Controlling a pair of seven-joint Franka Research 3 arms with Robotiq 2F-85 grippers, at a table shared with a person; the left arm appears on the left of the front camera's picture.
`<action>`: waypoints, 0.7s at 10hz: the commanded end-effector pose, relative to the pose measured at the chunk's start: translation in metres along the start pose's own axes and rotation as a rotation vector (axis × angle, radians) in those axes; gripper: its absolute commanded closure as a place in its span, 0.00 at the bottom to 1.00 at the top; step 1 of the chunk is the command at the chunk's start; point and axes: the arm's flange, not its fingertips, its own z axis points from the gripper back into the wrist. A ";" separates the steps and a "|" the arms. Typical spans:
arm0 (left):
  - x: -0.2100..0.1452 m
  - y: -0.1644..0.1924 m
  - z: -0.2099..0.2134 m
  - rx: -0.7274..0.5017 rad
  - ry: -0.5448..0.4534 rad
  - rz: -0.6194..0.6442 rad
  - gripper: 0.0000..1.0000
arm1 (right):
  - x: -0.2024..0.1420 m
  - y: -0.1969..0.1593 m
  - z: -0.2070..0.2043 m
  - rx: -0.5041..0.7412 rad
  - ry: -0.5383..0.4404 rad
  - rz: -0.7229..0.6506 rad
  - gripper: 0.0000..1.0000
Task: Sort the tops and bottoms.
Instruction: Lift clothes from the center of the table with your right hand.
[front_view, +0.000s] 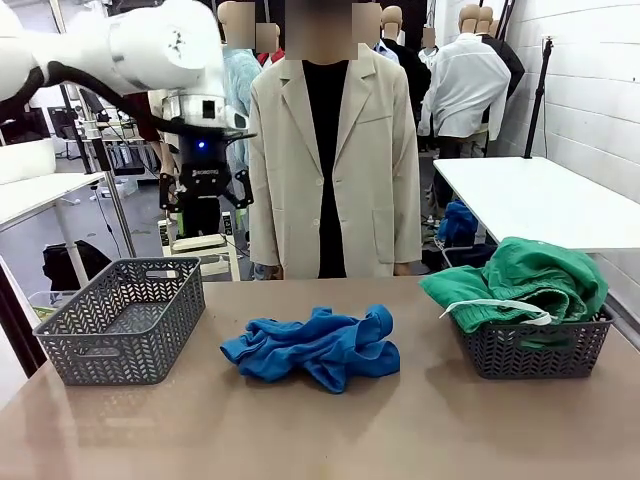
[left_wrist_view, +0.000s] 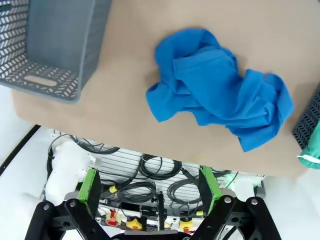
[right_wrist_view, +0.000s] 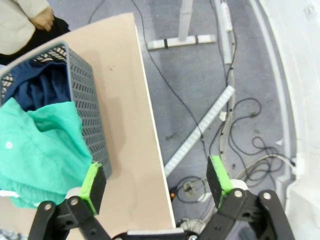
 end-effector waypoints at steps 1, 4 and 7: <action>-0.010 -0.024 0.033 0.133 -0.061 -0.039 0.00 | -0.001 0.002 0.001 -0.016 0.010 -0.009 0.00; -0.015 -0.015 0.016 0.082 -0.041 -0.039 0.00 | -0.001 0.002 0.001 -0.016 0.010 -0.009 0.00; -0.019 0.050 -0.001 0.144 -0.282 -0.288 0.00 | -0.001 0.002 0.001 -0.016 0.010 -0.009 0.00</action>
